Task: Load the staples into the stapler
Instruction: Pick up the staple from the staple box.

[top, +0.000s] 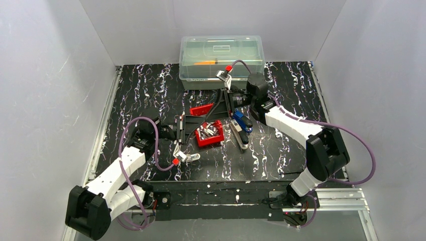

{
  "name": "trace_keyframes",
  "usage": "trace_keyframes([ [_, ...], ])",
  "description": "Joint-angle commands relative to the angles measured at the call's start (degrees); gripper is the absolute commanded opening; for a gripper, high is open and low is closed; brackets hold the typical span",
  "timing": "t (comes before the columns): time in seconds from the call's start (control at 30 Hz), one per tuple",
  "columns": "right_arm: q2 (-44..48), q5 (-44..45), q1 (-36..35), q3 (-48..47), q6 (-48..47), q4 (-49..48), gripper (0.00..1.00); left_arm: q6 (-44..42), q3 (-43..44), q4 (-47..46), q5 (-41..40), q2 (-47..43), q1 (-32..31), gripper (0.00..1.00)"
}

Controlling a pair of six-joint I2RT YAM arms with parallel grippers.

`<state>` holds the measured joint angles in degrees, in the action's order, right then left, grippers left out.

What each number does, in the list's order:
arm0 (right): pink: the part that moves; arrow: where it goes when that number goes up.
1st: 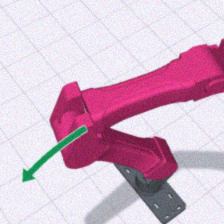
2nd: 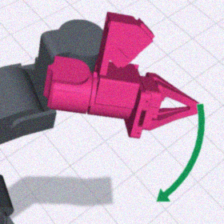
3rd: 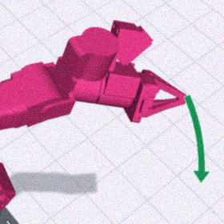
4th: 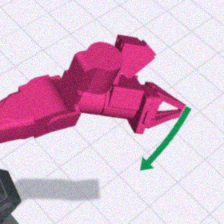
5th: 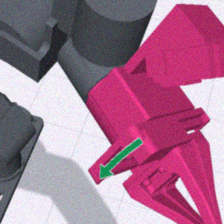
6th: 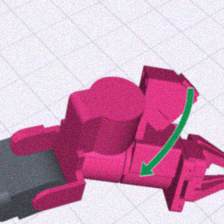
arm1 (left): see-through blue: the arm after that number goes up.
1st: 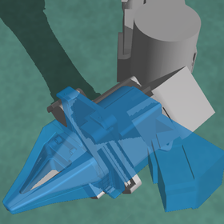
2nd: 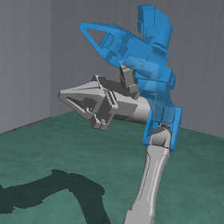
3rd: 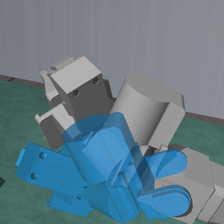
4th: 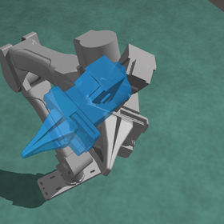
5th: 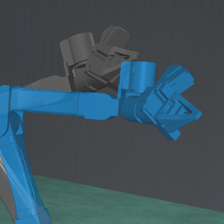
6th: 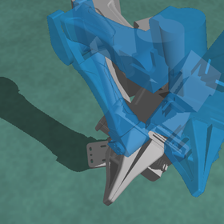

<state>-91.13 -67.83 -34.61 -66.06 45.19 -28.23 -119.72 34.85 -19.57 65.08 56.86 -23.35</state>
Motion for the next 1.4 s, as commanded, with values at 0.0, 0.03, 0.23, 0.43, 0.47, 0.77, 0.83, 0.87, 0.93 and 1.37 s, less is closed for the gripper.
trace_keyframes([
  [0.0, 0.58, -1.94, 0.16, 1.26, 7.70, -13.47, 0.45, -14.01, -0.89, -0.11, 2.57, -1.48, 0.05, 0.00],
  [0.03, 0.55, -2.01, 0.16, 1.55, 8.44, -14.50, 0.43, -14.01, -0.84, -0.09, 2.47, -1.49, 0.04, 0.00],
  [0.23, 1.62, -2.30, 0.16, 3.78, 8.75, -14.86, 0.34, -13.21, -0.69, -0.05, 2.07, -1.75, 0.06, 0.00],
  [0.43, 2.60, -3.43, 0.16, 4.95, 7.94, -12.84, 0.37, -12.95, -0.77, -0.11, 1.90, -1.92, 0.06, 0.00],
  [0.47, 2.95, -3.44, 0.16, 4.99, 6.68, -11.20, 0.38, -12.72, -0.75, -0.10, 1.89, -1.94, 0.06, 0.00],
  [0.77, 4.57, -4.19, 0.33, 1.77, -4.07, 4.19, 0.44, -12.19, -0.86, -0.11, 2.36, -2.37, 0.02, 0.00],
  [0.83, 4.56, -4.24, 0.33, 1.16, -4.62, 5.56, 0.46, -12.06, -0.84, -0.10, 2.29, -2.43, 0.06, 0.00],
  [0.87, 4.68, -4.39, 0.36, 0.93, -5.20, 6.49, 0.48, -12.05, -0.84, -0.11, 2.25, -2.45, 0.05, 0.00],
  [0.93, 4.93, -4.14, 0.50, 0.68, -6.52, 8.02, 0.48, -12.05, -0.84, -0.11, 2.40, -2.53, 0.06, 0.00],
  [1.37, 1.56, -4.50, 0.60, -3.35, -4.95, 6.79, 0.47, -14.36, -0.85, -0.08, 5.77, -1.79, 0.02, 0.00],
])
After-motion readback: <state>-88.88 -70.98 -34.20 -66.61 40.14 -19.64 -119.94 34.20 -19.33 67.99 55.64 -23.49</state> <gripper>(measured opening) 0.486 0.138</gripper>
